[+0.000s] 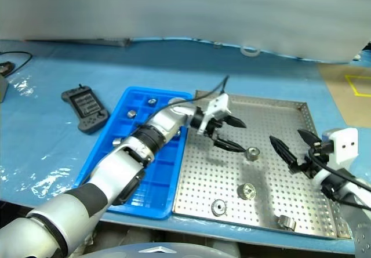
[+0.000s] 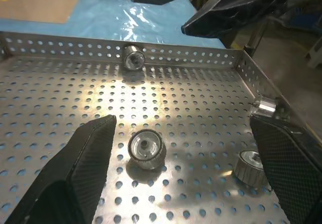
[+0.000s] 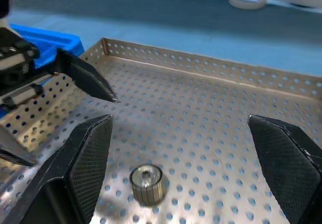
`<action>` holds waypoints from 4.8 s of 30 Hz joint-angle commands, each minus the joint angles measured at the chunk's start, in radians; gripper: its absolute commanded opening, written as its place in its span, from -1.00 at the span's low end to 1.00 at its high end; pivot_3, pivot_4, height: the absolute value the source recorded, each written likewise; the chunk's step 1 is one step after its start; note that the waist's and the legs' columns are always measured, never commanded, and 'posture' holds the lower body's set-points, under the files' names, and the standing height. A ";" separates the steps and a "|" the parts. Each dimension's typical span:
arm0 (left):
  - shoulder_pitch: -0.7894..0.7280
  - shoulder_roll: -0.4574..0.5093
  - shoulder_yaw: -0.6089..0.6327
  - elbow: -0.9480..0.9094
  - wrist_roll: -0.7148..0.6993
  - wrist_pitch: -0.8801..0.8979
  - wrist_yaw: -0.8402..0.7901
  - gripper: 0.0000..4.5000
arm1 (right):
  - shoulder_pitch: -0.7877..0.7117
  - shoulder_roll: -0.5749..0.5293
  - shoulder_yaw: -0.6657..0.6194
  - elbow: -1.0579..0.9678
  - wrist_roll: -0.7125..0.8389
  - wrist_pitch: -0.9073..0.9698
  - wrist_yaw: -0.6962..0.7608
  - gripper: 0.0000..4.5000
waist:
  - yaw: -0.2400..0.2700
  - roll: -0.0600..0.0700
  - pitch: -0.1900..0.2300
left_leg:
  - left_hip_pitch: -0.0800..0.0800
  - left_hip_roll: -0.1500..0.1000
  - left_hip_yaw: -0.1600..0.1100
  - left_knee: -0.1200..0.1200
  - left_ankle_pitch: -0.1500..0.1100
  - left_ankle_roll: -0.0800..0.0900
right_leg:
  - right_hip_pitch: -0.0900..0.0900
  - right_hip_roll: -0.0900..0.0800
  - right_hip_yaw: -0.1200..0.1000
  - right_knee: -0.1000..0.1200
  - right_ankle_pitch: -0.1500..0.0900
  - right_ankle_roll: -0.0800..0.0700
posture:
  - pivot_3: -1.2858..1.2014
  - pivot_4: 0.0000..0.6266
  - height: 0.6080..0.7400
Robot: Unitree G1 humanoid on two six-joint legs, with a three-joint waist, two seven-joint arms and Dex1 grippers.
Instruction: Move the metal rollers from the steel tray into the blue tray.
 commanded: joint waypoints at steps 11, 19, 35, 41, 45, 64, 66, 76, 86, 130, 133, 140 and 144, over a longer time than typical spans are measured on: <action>-0.079 -0.250 0.044 0.216 0.135 -0.053 0.272 0.98 | 0.110 0.074 -0.055 -0.137 0.005 -0.072 -0.117 1.00 | -0.146 0.005 -0.004 | -0.008 -0.005 -0.005 0.001 -0.004 0.007 | 0.001 -0.003 -0.004 -0.011 0.000 0.001 | -0.51 -0.52 1.00; -0.046 -0.298 0.020 0.227 0.175 -0.061 0.249 0.98 | 0.154 0.097 -0.030 -0.162 -0.009 -0.094 -0.151 1.00 | -0.224 0.005 -0.004 | -0.015 -0.010 -0.005 0.003 -0.007 0.011 | 0.001 -0.012 -0.011 -0.012 -0.001 0.002 | -0.55 -0.52 1.00; 0.022 -0.302 -0.029 0.260 0.277 -0.047 0.389 0.32 | 0.244 0.171 0.045 -0.192 -0.073 -0.146 -0.195 1.00 | -0.365 0.014 -0.007 | -0.025 -0.009 -0.008 0.004 -0.008 0.013 | 0.006 -0.018 -0.030 -0.029 -0.005 0.014 | -0.59 -0.52 1.00; 0.026 -0.271 -0.030 0.254 0.285 -0.045 0.305 -0.19 | 0.208 0.158 0.073 -0.166 -0.078 -0.143 -0.198 1.00 | -0.393 0.015 -0.008 | -0.025 -0.009 -0.008 0.005 -0.008 0.013 | 0.006 -0.018 -0.030 -0.029 -0.006 0.015 | -0.57 -0.52 1.00; -0.014 -0.247 0.041 0.248 0.229 -0.011 0.304 -0.19 | 0.171 0.132 0.076 -0.145 -0.072 -0.134 -0.187 1.00 | -0.402 0.016 -0.008 | -0.025 -0.009 -0.009 0.005 -0.008 0.013 | 0.007 -0.019 -0.030 -0.029 -0.006 0.015 | -0.54 -0.52 1.00; -0.119 0.142 0.301 -0.076 -0.002 0.014 0.033 -0.19 | -0.164 -0.048 0.167 0.022 0.000 -0.075 -0.073 1.00 | -0.367 0.020 -0.004 | -0.029 -0.016 -0.008 0.006 -0.007 0.021 | 0.006 -0.034 -0.043 -0.026 0.001 0.010 | -0.33 -0.52 1.00; -0.060 0.232 0.294 -0.173 0.000 0.042 -0.004 -0.19 | -0.236 -0.083 0.197 0.052 0.008 -0.058 -0.047 1.00 | -0.365 0.019 -0.004 | -0.027 -0.016 -0.009 0.006 -0.007 0.021 | 0.007 -0.035 -0.046 -0.024 0.004 0.014 | -0.29 -0.52 1.00; 0.340 0.611 0.367 -0.962 -0.189 0.489 -0.013 -0.19 | -0.569 -0.149 0.429 0.254 -0.005 -0.032 0.151 1.00 | -0.146 0.007 0.003 | -0.026 -0.014 -0.012 0.008 -0.002 0.017 | -0.003 -0.038 -0.052 0.000 0.005 0.010 | -0.06 -0.52 1.00; 0.779 0.802 0.472 -1.441 -0.302 0.714 0.164 -0.19 | -0.712 -0.105 0.613 0.406 -0.070 -0.069 0.314 1.00 | 0.143 0.008 0.004 | -0.017 -0.016 -0.011 0.007 0.006 0.009 | 0.000 -0.032 -0.042 0.012 -0.002 -0.011 | 0.10 -0.52 1.00; 0.917 0.749 0.247 -1.417 -0.294 0.707 0.389 0.82 | -0.696 -0.090 0.630 0.413 -0.114 -0.058 0.383 1.00 | 0.145 0.001 0.003 | -0.003 0.003 -0.011 -0.008 0.020 -0.014 | 0.003 -0.014 -0.037 0.012 -0.004 -0.012 | 0.08 -0.52 1.00; 0.902 0.742 0.262 -1.414 -0.309 0.722 0.400 0.82 | -0.693 -0.089 0.627 0.412 -0.116 -0.059 0.376 1.00 | 0.145 0.001 0.003 | -0.003 0.003 -0.011 -0.008 0.020 -0.014 | 0.003 -0.013 -0.037 0.012 -0.004 -0.012 | 0.08 -0.52 1.00; 0.777 0.688 0.258 -1.302 -0.310 0.669 0.385 0.82 | -0.682 -0.094 0.612 0.404 -0.111 -0.059 0.363 1.00 | 0.149 0.001 0.003 | -0.003 0.003 -0.011 -0.007 0.020 -0.014 | 0.003 -0.013 -0.037 0.013 -0.004 -0.012 | 0.05 -0.52 1.00; 0.606 0.631 0.247 -1.208 -0.355 0.699 0.325 0.82 | -0.683 -0.104 0.561 0.389 -0.100 -0.050 0.331 1.00 | 0.146 0.000 0.003 | -0.003 0.003 -0.011 -0.003 0.020 -0.013 | 0.003 -0.014 -0.036 0.017 -0.004 -0.012 | 0.02 -0.52 1.00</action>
